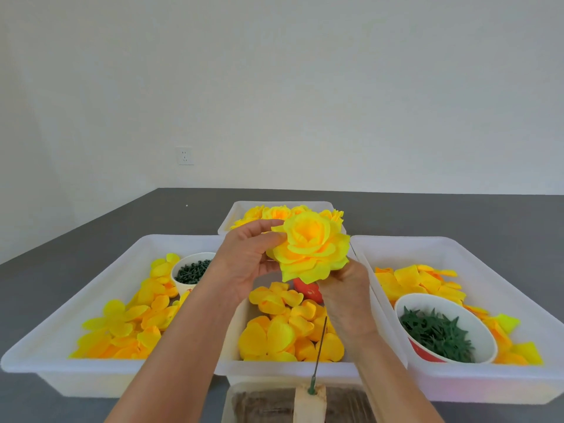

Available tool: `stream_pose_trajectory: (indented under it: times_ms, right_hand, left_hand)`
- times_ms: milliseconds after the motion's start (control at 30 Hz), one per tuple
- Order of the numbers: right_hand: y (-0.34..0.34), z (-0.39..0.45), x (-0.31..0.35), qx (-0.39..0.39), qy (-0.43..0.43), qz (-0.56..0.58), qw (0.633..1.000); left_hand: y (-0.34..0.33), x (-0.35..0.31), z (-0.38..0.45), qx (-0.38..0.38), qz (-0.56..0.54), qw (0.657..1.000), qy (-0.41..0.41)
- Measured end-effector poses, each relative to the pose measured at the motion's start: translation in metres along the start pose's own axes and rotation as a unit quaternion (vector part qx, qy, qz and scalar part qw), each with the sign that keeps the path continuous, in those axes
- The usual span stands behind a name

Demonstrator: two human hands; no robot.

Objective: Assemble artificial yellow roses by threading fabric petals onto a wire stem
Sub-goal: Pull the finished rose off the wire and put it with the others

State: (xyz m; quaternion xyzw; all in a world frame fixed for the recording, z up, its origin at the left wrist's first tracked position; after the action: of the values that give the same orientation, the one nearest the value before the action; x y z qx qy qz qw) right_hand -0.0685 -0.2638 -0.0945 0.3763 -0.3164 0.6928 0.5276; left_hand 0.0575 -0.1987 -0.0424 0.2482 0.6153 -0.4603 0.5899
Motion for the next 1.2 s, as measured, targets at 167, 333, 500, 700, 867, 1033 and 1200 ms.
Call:
stream_pose_trajectory:
  times_ms: [167, 333, 500, 700, 867, 1033, 1200]
  right_hand:
    - [-0.002, 0.001, 0.000, 0.026, 0.020, -0.014, 0.999]
    - [-0.001, 0.001, -0.010, 0.009, -0.010, -0.028, 1.000]
    - [0.000, 0.006, -0.017, 0.003, -0.010, -0.031, 0.999]
    - [-0.001, 0.017, -0.019, -0.029, 0.015, -0.053, 0.998]
    - [-0.004, 0.040, -0.018, 0.006, 0.011, -0.064, 0.998]
    - [-0.006, 0.042, -0.028, 0.015, -0.053, -0.010, 0.998]
    - [-0.011, 0.035, -0.032, 0.039, -0.163, 0.133, 0.977]
  left_hand:
    - [0.005, 0.005, 0.000, -0.003, 0.005, 1.000, -0.010]
    - [0.011, 0.022, 0.000, -0.036, -0.059, 0.998, -0.004]
    - [0.013, 0.040, -0.002, -0.033, -0.043, 0.998, 0.028]
    - [0.015, 0.038, 0.003, -0.003, -0.067, 0.995, 0.074]
    - [0.019, 0.024, 0.020, 0.012, -0.067, 0.995, 0.068]
    - [0.025, 0.031, 0.028, 0.019, -0.121, 0.989, 0.088]
    - [0.022, 0.037, 0.026, 0.009, -0.107, 0.991, 0.084]
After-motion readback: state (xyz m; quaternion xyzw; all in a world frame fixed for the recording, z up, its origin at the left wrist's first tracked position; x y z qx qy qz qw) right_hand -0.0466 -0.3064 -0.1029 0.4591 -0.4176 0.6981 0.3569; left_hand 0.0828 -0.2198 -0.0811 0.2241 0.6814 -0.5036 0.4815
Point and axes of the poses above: each hand's wrist, its own z-axis towards the middle knuckle, its own y-axis out of the back of the hand, x = y × z, the point moved 1 cm from there along z, towards the middle knuckle, and after that the axes turned 3 degrees about -x, right-handed, at the moved point
